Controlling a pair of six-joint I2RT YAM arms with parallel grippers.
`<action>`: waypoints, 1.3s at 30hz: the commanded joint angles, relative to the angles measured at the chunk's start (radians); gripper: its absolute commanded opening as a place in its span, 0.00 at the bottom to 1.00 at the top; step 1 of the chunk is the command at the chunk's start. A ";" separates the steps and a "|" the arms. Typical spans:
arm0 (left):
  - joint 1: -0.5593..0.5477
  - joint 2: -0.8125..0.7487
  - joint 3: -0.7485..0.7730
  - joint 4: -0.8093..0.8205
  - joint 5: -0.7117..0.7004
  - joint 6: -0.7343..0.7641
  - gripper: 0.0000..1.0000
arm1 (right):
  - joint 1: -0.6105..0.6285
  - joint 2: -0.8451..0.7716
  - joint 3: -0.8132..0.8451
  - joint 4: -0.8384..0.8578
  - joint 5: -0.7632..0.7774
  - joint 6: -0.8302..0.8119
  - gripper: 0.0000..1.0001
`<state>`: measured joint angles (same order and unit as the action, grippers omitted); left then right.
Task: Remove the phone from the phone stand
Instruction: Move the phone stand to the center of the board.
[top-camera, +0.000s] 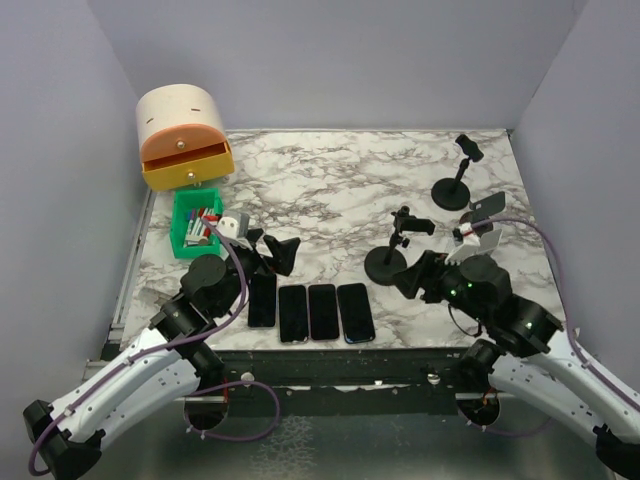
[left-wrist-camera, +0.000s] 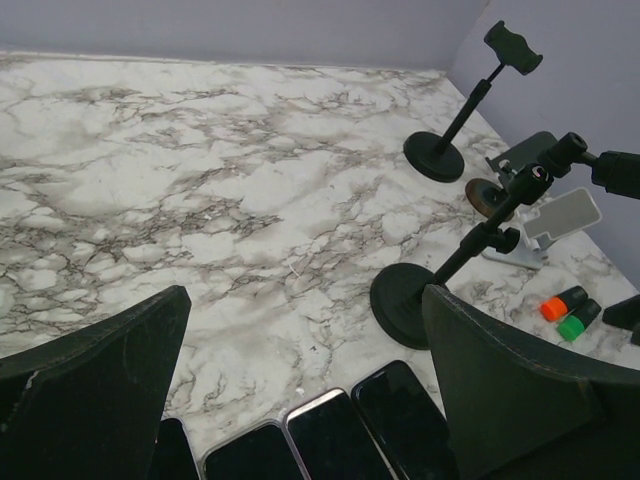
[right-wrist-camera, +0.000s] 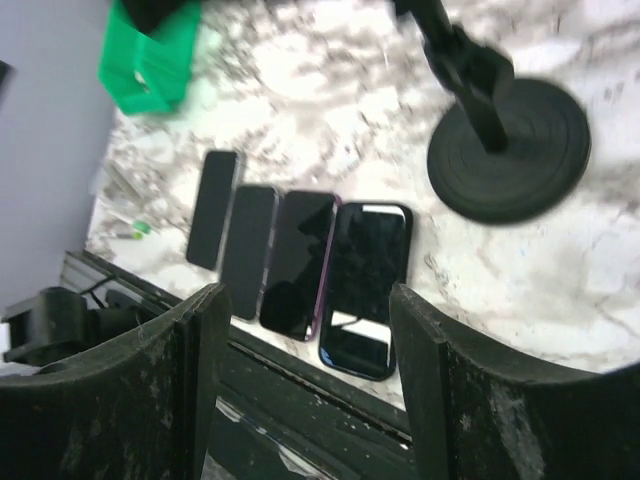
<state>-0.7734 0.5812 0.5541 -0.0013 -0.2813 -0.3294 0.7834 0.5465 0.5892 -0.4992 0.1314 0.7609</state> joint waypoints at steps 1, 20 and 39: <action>0.005 0.009 0.011 -0.002 0.041 -0.002 0.99 | -0.005 -0.017 0.142 -0.171 0.082 -0.132 0.70; 0.005 0.053 0.015 0.015 0.116 0.006 0.99 | -0.006 0.173 0.430 -0.132 0.445 -0.244 0.64; 0.004 0.058 0.017 0.020 0.143 0.003 0.99 | -0.006 0.222 0.348 -0.123 0.517 -0.224 0.42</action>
<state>-0.7734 0.6399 0.5541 0.0021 -0.1638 -0.3286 0.7815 0.7586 0.9543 -0.6014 0.6025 0.5274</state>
